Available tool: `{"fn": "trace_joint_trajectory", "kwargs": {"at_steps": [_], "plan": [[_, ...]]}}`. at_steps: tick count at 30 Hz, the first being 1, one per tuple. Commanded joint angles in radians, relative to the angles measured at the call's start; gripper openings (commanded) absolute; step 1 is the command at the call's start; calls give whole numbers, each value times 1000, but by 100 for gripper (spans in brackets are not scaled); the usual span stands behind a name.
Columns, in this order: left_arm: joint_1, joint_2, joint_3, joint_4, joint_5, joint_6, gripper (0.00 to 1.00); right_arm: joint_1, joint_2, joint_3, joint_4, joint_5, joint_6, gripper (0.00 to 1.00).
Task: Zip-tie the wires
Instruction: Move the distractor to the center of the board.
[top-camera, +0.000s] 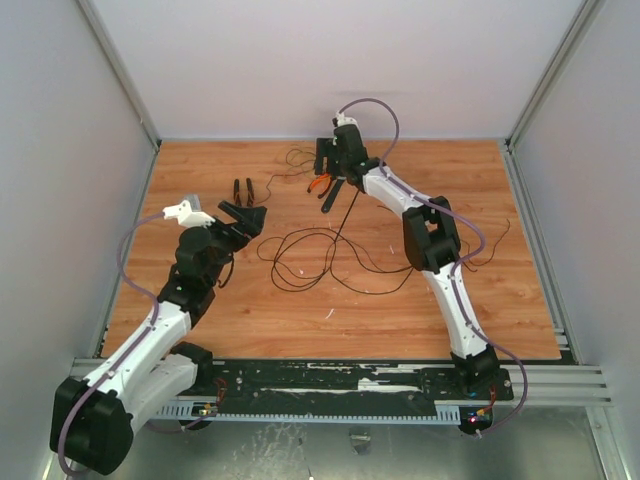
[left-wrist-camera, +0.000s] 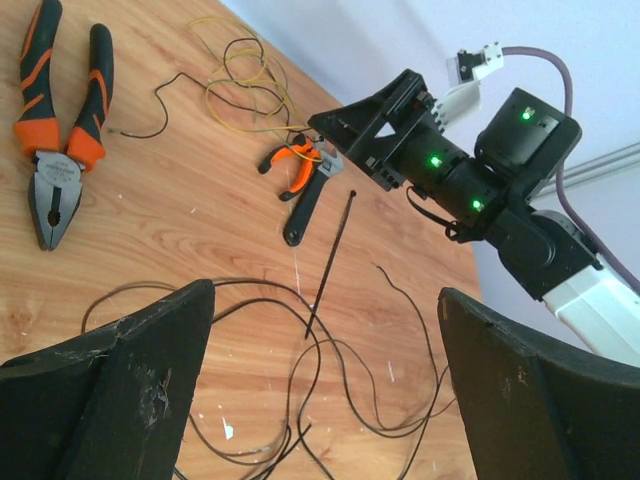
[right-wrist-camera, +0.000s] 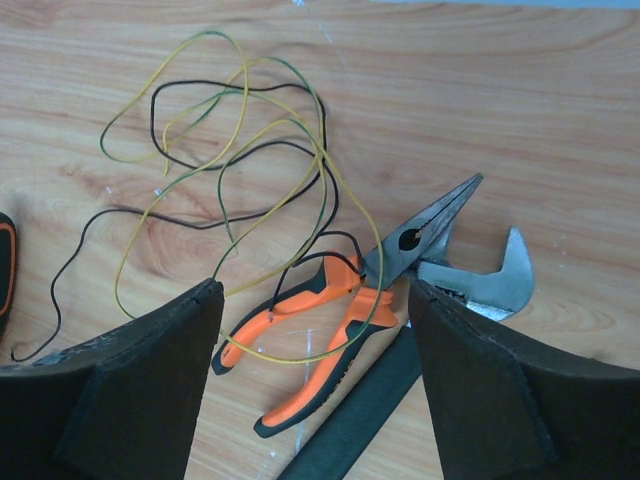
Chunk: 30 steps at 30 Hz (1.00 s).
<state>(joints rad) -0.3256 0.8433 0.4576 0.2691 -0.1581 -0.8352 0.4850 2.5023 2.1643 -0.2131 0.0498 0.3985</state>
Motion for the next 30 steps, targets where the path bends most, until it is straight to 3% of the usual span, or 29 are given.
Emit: {"fn": "trace_joint_trajectory", "kwargs": {"at_steps": [1, 9, 30], "plan": [[11, 20, -14, 55, 12, 2, 98, 13, 20, 36, 27, -41, 25, 75], [17, 59, -17, 76, 17, 10, 98, 19, 13, 28, 53, -51, 2, 63], [28, 75, -22, 84, 18, 19, 98, 20, 97, 111, 92, -60, 0, 61]]}}
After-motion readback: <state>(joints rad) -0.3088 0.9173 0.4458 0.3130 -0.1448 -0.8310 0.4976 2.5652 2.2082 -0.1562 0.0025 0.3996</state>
